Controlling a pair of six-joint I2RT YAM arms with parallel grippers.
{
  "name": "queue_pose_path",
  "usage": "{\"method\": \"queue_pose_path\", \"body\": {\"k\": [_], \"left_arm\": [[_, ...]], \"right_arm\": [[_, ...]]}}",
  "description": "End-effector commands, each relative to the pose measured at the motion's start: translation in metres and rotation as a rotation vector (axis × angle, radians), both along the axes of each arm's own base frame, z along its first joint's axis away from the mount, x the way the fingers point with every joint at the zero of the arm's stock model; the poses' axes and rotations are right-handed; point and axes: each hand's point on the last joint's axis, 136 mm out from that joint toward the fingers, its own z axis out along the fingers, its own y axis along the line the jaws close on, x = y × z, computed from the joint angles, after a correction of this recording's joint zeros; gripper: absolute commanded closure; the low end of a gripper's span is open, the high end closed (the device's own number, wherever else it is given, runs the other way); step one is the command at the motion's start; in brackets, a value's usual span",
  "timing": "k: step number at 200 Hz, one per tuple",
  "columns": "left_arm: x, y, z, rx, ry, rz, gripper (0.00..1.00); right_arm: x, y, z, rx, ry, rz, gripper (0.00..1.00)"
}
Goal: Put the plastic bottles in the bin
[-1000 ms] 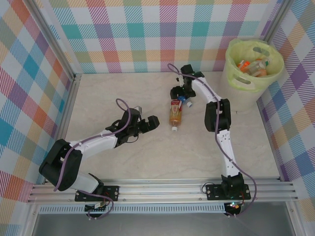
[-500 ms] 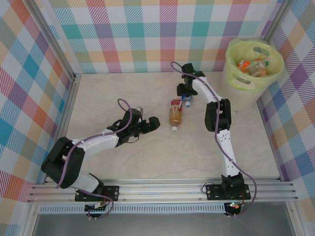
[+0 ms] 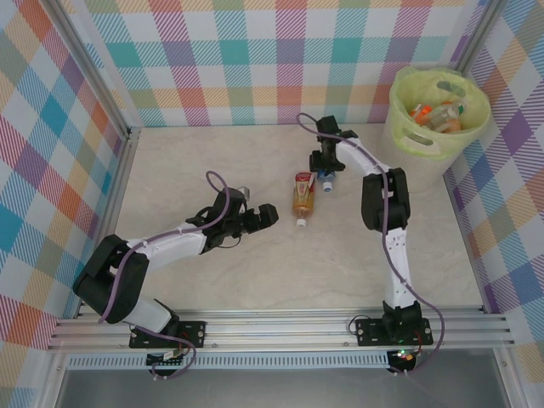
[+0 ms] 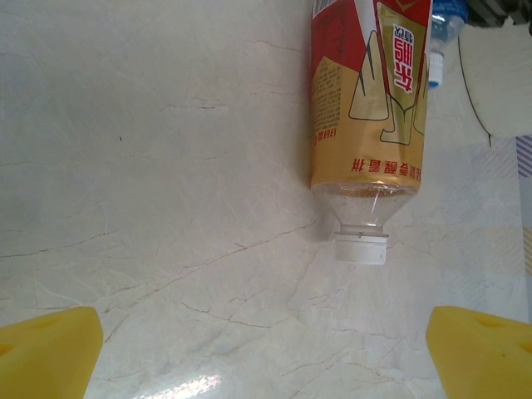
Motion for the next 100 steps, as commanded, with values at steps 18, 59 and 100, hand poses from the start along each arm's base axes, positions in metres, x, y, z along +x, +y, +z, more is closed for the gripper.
{"method": "queue_pose_path", "body": {"k": [18,59,100], "left_arm": [[0.007,-0.005,0.008,-0.001,-0.019,-0.01,0.0],[0.01,-0.004,0.011,0.036,-0.045,-0.003,0.0],[0.012,-0.003,0.016,0.041,-0.068,0.018,0.0]], "right_arm": [[-0.002,0.002,0.114,0.105,-0.364,0.028,0.51],[-0.042,-0.009,0.18,0.158,-0.543,0.041,0.52],[-0.075,-0.021,0.248,0.178,-0.735,0.063,0.52]]}}
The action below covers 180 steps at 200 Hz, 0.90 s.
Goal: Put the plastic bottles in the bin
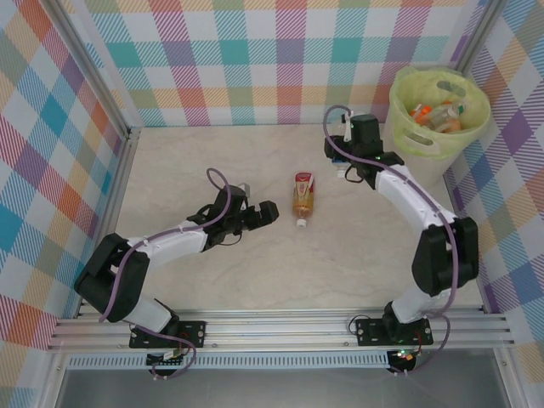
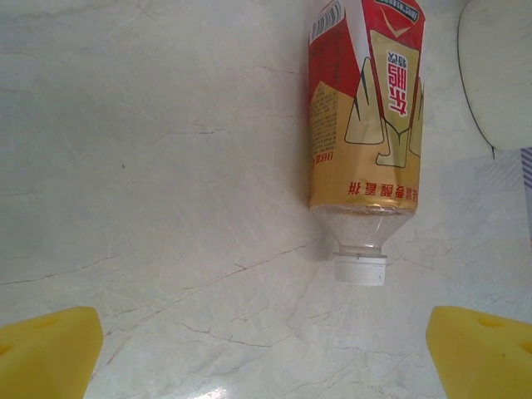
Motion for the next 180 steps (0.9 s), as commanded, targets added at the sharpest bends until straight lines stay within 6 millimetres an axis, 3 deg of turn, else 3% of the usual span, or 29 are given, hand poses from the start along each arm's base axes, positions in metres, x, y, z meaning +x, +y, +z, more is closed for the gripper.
{"method": "queue_pose_path", "body": {"k": [1,47,94,119,144,180], "left_arm": [[0.005,-0.003,0.011,0.016,-0.037,0.003,0.0],[0.005,-0.012,0.019,-0.039,-0.042,-0.012,0.0],[0.005,-0.02,0.019,-0.05,-0.028,-0.034,0.0],[0.002,-0.022,0.018,-0.053,-0.02,-0.047,0.0],[0.0,-0.023,0.016,-0.032,-0.014,-0.058,0.0],[-0.004,-0.024,0.013,0.011,-0.012,-0.079,0.0]], "right_arm": [[-0.007,-0.002,0.047,0.01,-0.166,0.019,0.52],[-0.026,-0.03,0.119,0.002,-0.349,-0.036,0.52],[-0.021,-0.092,0.182,0.295,-0.431,-0.161,0.53],[-0.01,-0.127,0.2,0.451,-0.476,-0.238,0.52],[0.009,-0.169,0.203,0.628,-0.502,-0.347,0.52],[0.041,-0.2,0.202,0.786,-0.513,-0.447,0.52]]}}
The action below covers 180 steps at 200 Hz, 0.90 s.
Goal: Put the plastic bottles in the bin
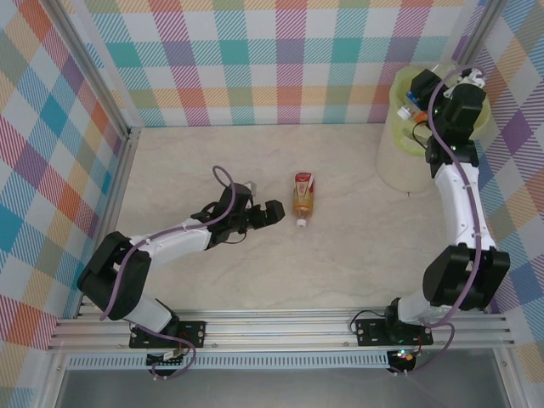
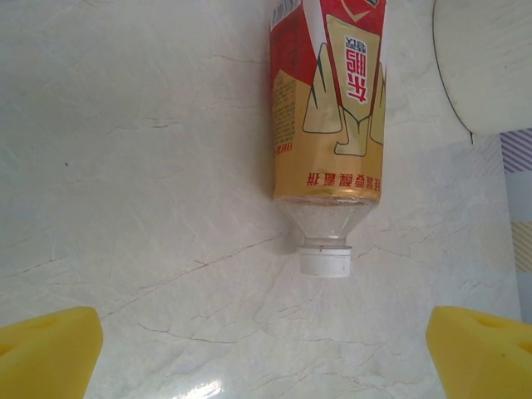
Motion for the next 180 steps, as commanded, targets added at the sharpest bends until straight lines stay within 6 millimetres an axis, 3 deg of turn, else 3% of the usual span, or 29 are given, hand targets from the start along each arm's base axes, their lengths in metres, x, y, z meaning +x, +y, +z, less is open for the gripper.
{"method": "queue_pose_path", "body": {"k": [1,27,68,109,146,180], "left_arm": [[-0.001,-0.004,0.002,0.029,-0.011,-0.027,0.0],[-0.002,-0.007,-0.001,0.039,-0.008,-0.034,0.0],[-0.004,-0.011,-0.008,0.173,-0.018,-0.039,0.0],[-0.009,-0.031,-0.009,0.226,-0.043,-0.067,0.0],[-0.01,-0.048,-0.014,0.247,-0.043,-0.096,0.0],[-0.01,-0.061,-0.015,0.271,-0.044,-0.108,0.0]], "right_arm": [[0.016,-0.011,0.02,0.183,-0.091,-0.016,0.52],[0.033,-0.032,0.008,0.296,-0.119,-0.103,0.52],[0.062,-0.049,-0.015,0.365,-0.077,-0.183,0.51],[0.077,-0.07,-0.031,0.359,-0.041,-0.294,0.47],[0.09,-0.07,-0.048,0.299,0.096,-0.284,0.27],[0.083,-0.069,-0.051,0.245,0.17,-0.289,0.09]]}}
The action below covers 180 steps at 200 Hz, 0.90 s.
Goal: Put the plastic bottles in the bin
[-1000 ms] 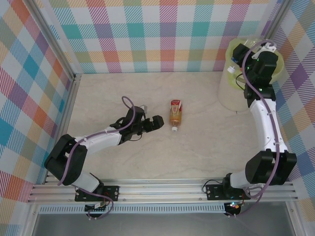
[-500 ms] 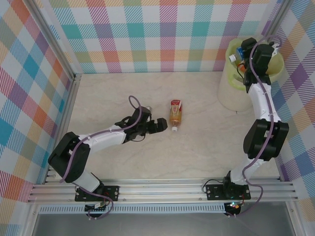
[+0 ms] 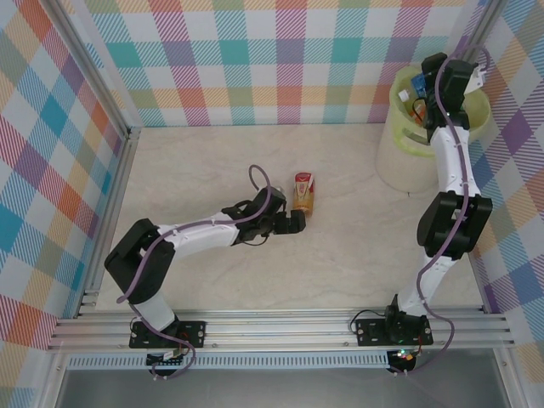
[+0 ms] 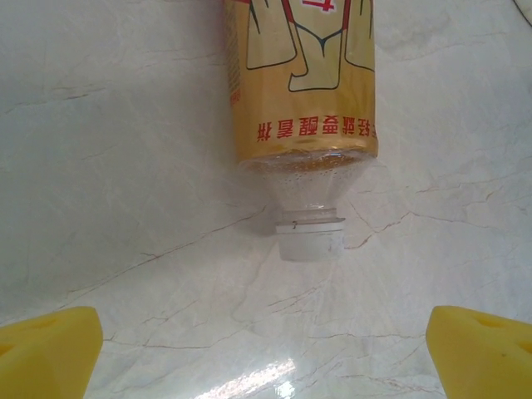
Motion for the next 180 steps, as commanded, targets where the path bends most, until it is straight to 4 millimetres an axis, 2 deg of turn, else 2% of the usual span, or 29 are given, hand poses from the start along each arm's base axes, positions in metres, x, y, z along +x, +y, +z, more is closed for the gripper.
{"method": "queue_pose_path", "body": {"k": [1,26,64,101,118,144,180], "left_arm": [[0.0,-0.009,0.003,0.041,-0.02,-0.013,0.0],[0.001,-0.014,-0.002,0.07,-0.015,-0.013,0.0],[0.003,-0.02,-0.014,0.113,-0.002,-0.024,0.0],[0.003,-0.029,-0.032,0.213,-0.001,-0.079,0.0],[0.002,-0.024,-0.042,0.307,0.014,-0.081,0.0],[0.012,-0.029,-0.048,0.358,-0.006,-0.072,0.01],[0.021,-0.036,-0.057,0.371,-0.01,-0.059,0.1]], "right_arm": [[-0.01,-0.003,0.001,-0.048,0.073,-0.004,0.09],[-0.022,0.0,0.01,-0.092,0.086,0.014,0.05],[-0.048,0.017,0.03,-0.152,0.057,0.097,0.01],[-0.087,0.039,0.038,-0.205,0.026,0.189,0.0],[-0.107,0.047,0.042,-0.236,0.013,0.219,0.0],[-0.132,0.065,0.042,-0.259,0.016,0.302,0.0],[-0.164,0.094,0.031,-0.254,0.026,0.442,0.0]]}}
